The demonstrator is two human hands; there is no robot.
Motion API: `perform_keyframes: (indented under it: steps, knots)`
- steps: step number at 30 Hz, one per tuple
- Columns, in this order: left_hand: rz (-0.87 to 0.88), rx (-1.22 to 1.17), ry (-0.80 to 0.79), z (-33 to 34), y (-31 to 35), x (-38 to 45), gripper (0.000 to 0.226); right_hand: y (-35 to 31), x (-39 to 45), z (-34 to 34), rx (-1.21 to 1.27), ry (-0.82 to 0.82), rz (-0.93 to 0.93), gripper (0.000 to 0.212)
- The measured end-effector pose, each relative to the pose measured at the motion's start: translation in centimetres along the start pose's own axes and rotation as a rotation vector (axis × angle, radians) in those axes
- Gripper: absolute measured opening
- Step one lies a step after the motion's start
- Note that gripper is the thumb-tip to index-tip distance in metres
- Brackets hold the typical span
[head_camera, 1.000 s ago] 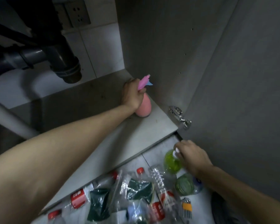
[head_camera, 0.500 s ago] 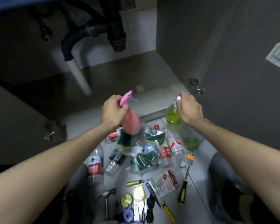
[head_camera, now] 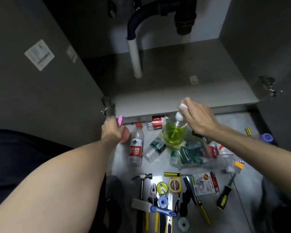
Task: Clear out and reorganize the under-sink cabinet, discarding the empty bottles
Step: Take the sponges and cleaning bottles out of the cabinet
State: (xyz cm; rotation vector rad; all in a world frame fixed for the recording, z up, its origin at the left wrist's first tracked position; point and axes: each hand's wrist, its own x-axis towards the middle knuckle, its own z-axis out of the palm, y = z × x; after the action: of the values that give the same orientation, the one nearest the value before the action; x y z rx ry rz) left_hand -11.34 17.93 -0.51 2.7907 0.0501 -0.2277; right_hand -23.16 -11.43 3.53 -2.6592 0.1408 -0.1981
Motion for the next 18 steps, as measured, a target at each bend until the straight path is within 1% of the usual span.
perform_keyframes:
  steps: [4, 7, 9, 12, 15, 18]
  knots:
    - [-0.17, -0.05, -0.013, 2.8, -0.5, 0.5, 0.034, -2.7, -2.1, 4.6, 0.095, -0.24, -0.054, 0.03]
    - [-0.225, -0.09, -0.008, 4.2, -1.2, 0.9, 0.033, -3.3, -3.9, 7.9, 0.136, -0.39, -0.076, 0.022]
    - [-0.237, -0.115, 0.011, 4.7, -1.6, 1.2, 0.032, -3.3, -4.8, 9.6, 0.163, -0.445, -0.088, 0.018]
    - [-0.227, -0.118, -0.002, 4.5, -1.1, 1.5, 0.032, -3.2, -5.4, 11.6, 0.134, -0.528, -0.078, 0.022]
    - [-0.242, -0.099, -0.029, 4.1, -0.6, 1.4, 0.032, -2.9, -5.9, 12.5, 0.136, -0.539, -0.033, 0.016]
    - [-0.25, -0.134, -0.037, 3.9, -0.1, 0.7, 0.035, -2.6, -6.3, 12.5, 0.154, -0.545, -0.008, 0.016]
